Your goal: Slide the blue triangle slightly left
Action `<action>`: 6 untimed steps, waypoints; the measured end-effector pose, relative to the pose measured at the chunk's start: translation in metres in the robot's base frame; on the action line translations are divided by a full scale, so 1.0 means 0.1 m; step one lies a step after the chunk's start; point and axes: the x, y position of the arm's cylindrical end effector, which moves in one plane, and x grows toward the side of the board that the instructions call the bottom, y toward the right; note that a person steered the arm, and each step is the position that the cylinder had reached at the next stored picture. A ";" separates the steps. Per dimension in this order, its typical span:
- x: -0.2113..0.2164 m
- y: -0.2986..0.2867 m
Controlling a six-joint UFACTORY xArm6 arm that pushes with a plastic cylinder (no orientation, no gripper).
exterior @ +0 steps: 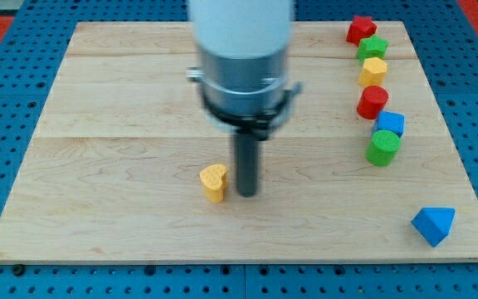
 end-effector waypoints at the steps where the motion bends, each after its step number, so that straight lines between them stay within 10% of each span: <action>1: -0.22 0.80; 3: 0.23 2.16; 4: 0.72 2.22; 6: 0.26 1.68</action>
